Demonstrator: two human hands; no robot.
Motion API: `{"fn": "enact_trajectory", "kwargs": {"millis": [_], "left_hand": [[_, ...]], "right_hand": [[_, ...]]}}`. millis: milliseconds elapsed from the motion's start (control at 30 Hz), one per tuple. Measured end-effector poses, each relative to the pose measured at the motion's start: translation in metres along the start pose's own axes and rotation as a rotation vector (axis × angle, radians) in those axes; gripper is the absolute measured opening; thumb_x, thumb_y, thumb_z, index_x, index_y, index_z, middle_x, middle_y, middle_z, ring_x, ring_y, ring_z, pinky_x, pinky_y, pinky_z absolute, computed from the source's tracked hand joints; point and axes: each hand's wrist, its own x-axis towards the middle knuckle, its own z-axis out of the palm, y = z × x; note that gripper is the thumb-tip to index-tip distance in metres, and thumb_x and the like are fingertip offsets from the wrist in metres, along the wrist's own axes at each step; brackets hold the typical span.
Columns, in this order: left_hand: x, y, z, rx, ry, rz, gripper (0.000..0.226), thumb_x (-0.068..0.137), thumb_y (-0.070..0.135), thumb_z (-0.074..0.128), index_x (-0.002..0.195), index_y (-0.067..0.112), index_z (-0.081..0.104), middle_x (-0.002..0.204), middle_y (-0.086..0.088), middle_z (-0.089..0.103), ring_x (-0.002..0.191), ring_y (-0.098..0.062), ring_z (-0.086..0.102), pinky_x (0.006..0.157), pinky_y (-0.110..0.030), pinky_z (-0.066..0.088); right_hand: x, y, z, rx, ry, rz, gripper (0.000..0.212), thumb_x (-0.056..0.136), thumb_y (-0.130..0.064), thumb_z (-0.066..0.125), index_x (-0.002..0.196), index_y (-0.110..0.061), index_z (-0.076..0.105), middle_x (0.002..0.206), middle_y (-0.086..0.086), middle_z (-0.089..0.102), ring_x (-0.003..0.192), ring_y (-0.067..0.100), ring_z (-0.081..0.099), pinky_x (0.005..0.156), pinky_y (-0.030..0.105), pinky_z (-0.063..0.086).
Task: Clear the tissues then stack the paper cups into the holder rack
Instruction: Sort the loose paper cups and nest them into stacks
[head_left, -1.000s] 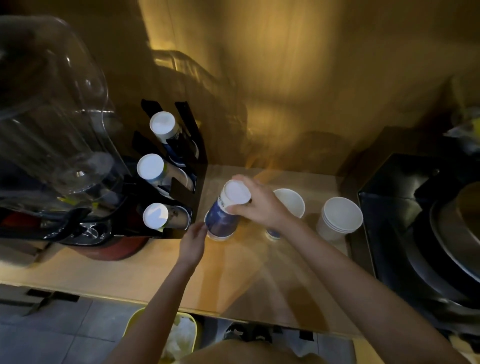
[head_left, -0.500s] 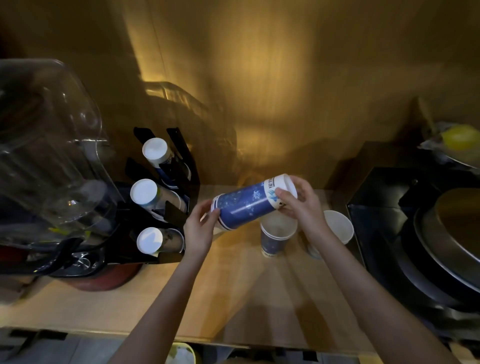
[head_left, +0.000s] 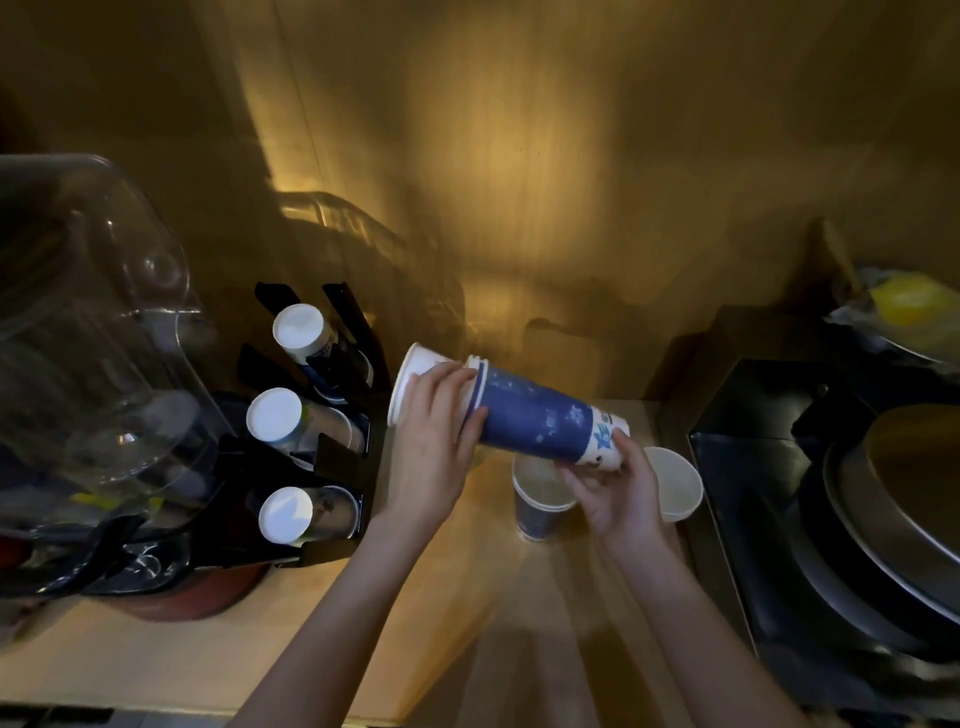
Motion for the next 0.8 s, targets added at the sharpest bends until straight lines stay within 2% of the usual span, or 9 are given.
{"fn": "enact_trajectory", "kwargs": {"millis": [167,267,300,367,433,533,600,700,800], "left_hand": [[0.017,0.026,0.005,0.117,-0.05,0.248,0.032,0.087,0.02,0.055,0.117,0.008,0.054,0.128,-0.015,0.053,0.119,-0.021,0.047,0.101,-0.044,0.046],[0.022,0.038,0.002,0.052,0.067,0.31,0.032,0.087,0.022,0.054,0.116,0.009,0.051,0.131,-0.016,0.049,0.123,-0.02,0.043,0.101,-0.039,0.045],[0.023,0.039,0.002,0.029,0.14,0.287,0.035,0.086,0.024,0.056,0.117,0.009,0.051,0.132,-0.015,0.047,0.124,-0.019,0.041,0.104,-0.038,0.042],[0.026,0.041,-0.001,-0.087,0.222,0.089,0.055,0.079,0.036,0.064,0.125,0.011,0.047,0.137,-0.013,0.042,0.127,-0.013,0.036,0.108,-0.021,0.032],[0.029,0.038,0.004,-0.278,0.099,-0.204,0.09,0.064,0.052,0.074,0.136,0.015,0.034,0.146,-0.009,0.033,0.13,-0.006,0.03,0.107,-0.01,0.025],[0.03,0.031,0.019,-0.62,-0.115,-0.451,0.124,0.043,0.061,0.081,0.143,0.028,0.016,0.152,-0.002,0.028,0.135,-0.011,0.032,0.112,-0.034,0.033],[0.03,0.031,0.026,-0.761,-0.138,-0.513,0.121,0.046,0.046,0.084,0.144,0.028,0.015,0.15,0.0,0.031,0.131,-0.011,0.036,0.105,-0.031,0.038],[0.032,0.028,0.03,-0.909,-0.051,-0.561,0.106,0.046,0.039,0.081,0.138,0.021,0.032,0.139,-0.002,0.046,0.119,-0.011,0.05,0.093,-0.026,0.047],[0.03,0.025,0.027,-0.865,-0.035,-0.534,0.101,0.047,0.028,0.087,0.135,0.018,0.038,0.133,-0.001,0.051,0.121,-0.015,0.051,0.095,-0.031,0.049]], "right_hand": [[0.005,0.003,0.001,0.15,-0.006,0.034,0.027,0.086,-0.025,0.052,0.108,-0.01,0.056,0.091,0.016,0.074,0.102,0.031,0.062,0.08,0.044,0.056],[0.006,-0.001,0.003,0.188,-0.009,0.037,0.029,0.086,-0.026,0.052,0.109,-0.008,0.057,0.094,0.018,0.072,0.102,0.032,0.061,0.081,0.043,0.054],[0.006,-0.004,0.003,0.203,-0.01,0.037,0.03,0.086,-0.026,0.052,0.109,-0.008,0.058,0.096,0.018,0.07,0.102,0.032,0.061,0.083,0.043,0.053],[0.006,-0.008,0.003,0.229,-0.023,0.041,0.03,0.086,-0.027,0.051,0.107,-0.008,0.059,0.101,0.019,0.068,0.103,0.033,0.061,0.085,0.043,0.056],[0.007,-0.01,0.003,0.232,-0.049,0.056,0.032,0.084,-0.027,0.053,0.108,-0.008,0.059,0.107,0.02,0.066,0.105,0.033,0.061,0.081,0.043,0.056],[0.006,-0.011,0.003,0.206,-0.094,0.12,0.043,0.072,-0.026,0.058,0.111,-0.007,0.059,0.111,0.021,0.066,0.109,0.034,0.06,0.082,0.045,0.056],[0.004,-0.008,0.003,0.16,-0.122,0.181,0.046,0.071,-0.024,0.058,0.113,-0.005,0.058,0.115,0.022,0.065,0.113,0.036,0.058,0.09,0.045,0.053],[0.003,-0.005,0.001,0.052,-0.125,0.238,0.044,0.077,-0.019,0.052,0.118,-0.004,0.054,0.123,0.022,0.058,0.12,0.035,0.052,0.105,0.048,0.041],[0.003,-0.008,0.002,-0.348,-0.038,0.157,0.032,0.09,-0.012,0.046,0.121,-0.004,0.051,0.128,0.017,0.054,0.112,0.028,0.055,0.097,0.041,0.044]]}}
